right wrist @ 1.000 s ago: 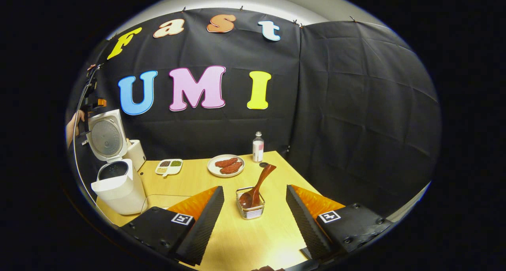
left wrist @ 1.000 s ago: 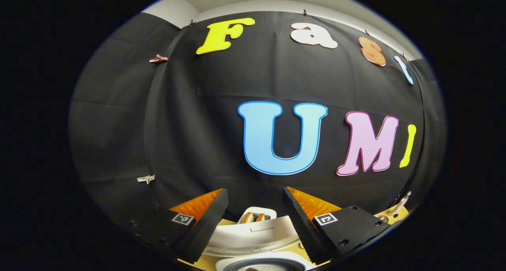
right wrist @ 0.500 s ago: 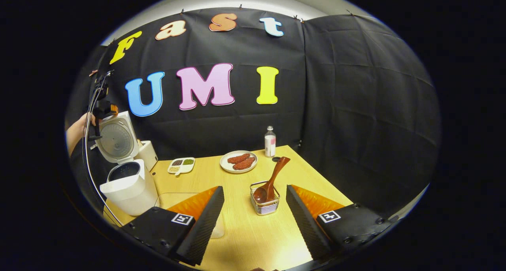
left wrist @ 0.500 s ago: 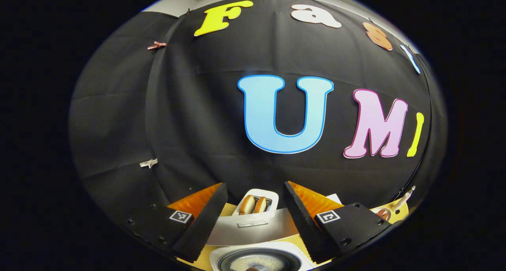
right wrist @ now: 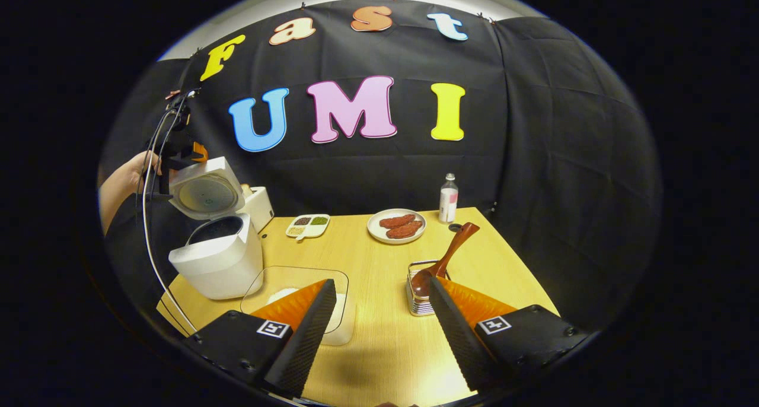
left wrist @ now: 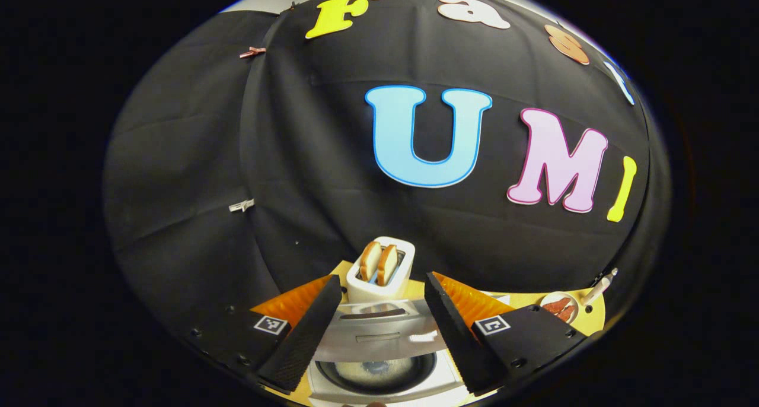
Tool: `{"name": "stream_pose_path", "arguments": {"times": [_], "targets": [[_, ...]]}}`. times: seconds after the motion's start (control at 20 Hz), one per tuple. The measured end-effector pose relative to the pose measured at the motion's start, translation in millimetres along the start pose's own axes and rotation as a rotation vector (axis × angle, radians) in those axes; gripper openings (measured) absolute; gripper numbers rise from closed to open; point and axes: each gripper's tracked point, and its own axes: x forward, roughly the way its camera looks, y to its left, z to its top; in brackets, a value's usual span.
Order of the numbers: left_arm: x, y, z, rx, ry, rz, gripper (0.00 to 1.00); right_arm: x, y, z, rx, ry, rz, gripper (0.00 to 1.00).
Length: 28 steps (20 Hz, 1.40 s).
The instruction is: Close the left gripper, press the button to open the rice cooker; take a wooden spoon from the chopstick holder with the right hand, scoop a spoonful of rice and pour it into the rice cooker, then put the wooden spoon back into the chopstick holder.
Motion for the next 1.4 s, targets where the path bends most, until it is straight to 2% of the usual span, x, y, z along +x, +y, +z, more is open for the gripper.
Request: {"name": "stream_pose_path", "arguments": {"times": [0.2, 0.35, 0.5, 0.65, 1.0, 1.1, 1.25, 1.4], "targets": [[-12.0, -2.1, -72.3, -0.008, 0.086, 0.012, 0.99, 2.4, -2.5, -2.4, 0.0, 0.019, 0.035, 0.99], [-16.3, -3.2, -106.6, 0.042, 0.057, 0.017, 0.97, 3.0, -2.6, -8.4, -0.011, 0.037, 0.047, 0.99], [-14.7, -3.3, -141.1, 0.032, 0.079, 0.018, 0.98, 2.1, -1.9, -16.2, -0.023, 0.054, 0.055, 0.99], [-12.2, -4.7, -166.1, 0.068, 0.088, 0.014, 0.99, -1.9, 0.0, -21.2, -0.035, 0.061, 0.056, 0.99], [-10.8, -5.6, -175.0, 0.11, 0.081, 0.003, 1.0, -8.8, 14.2, -27.0, -0.064, 0.059, 0.068, 0.99], [-16.2, -6.9, -171.3, 0.103, 0.08, -0.03, 1.0, -7.4, 18.9, -23.7, -0.055, 0.052, 0.066, 0.99], [-42.6, -15.4, -161.2, 0.036, 0.033, -0.116, 0.98, -7.4, 23.0, -5.9, -0.056, 0.008, 0.052, 0.99], [-93.2, -6.0, -133.5, -0.005, -0.076, -0.138, 0.96, -6.2, 30.1, 11.6, -0.058, -0.025, 0.04, 0.99]]}}
